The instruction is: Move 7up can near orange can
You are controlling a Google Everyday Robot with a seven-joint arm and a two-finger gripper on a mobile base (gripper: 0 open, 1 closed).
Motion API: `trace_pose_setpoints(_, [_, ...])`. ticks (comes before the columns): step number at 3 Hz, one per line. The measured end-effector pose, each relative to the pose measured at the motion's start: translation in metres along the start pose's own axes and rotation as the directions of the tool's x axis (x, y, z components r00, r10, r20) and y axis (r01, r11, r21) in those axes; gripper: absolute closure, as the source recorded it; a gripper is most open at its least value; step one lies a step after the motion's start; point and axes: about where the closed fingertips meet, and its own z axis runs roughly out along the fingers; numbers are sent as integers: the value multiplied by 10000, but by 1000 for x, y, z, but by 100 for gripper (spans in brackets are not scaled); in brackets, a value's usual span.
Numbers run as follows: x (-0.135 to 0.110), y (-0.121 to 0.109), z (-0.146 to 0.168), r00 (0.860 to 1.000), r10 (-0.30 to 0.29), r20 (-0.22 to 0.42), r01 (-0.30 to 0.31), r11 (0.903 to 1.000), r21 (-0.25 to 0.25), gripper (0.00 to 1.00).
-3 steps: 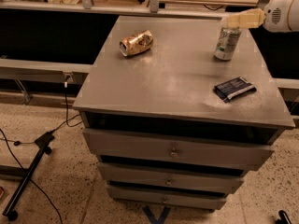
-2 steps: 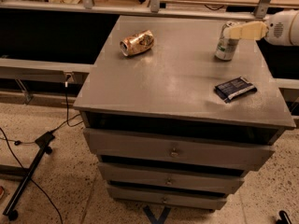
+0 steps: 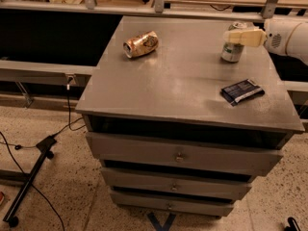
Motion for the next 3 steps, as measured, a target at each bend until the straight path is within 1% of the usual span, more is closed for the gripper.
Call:
trace_pose_setpoints(1, [4,-2,-1,9999,62,-88,-62,10000,50,0])
trace_pose_setpoints(2, [14,-3,2,9988,-489,-17,489,9988,-58,0])
trace_pose_setpoints(3, [29,-4,10,9935,-1099,310,1112,9929,-416,0])
